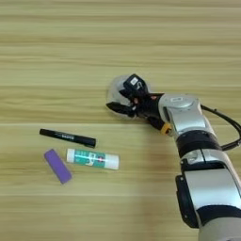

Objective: Move the objects on the table

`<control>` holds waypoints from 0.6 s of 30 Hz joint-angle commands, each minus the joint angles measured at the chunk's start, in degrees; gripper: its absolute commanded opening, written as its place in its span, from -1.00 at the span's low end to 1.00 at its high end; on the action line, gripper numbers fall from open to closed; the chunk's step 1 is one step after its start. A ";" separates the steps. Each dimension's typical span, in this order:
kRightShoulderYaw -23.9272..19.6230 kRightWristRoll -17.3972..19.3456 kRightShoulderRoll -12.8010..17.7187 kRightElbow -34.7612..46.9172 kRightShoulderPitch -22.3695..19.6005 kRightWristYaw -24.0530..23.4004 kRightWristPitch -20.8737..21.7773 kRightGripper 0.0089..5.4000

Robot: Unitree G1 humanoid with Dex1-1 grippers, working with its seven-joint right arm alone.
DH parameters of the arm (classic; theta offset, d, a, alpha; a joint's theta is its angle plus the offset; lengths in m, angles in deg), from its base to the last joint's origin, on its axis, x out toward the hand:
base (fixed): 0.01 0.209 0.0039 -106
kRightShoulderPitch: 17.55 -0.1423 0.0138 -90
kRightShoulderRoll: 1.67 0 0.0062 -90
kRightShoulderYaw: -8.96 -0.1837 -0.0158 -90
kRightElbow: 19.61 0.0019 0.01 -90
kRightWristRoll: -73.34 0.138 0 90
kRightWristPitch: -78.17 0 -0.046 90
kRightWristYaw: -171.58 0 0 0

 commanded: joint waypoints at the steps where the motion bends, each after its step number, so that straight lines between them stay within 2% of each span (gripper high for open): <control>1: -0.16 0.04 0.64 2.29 -3.17 -0.84 0.55 -0.12; 8: -0.25 0.09 0.73 2.90 -2.92 -0.70 0.59 -0.40; 12: -0.20 0.52 0.52 4.92 -2.33 0.02 0.50 -0.42; 18: 0.62 1.11 -0.21 12.69 0.51 1.76 -0.62 -0.43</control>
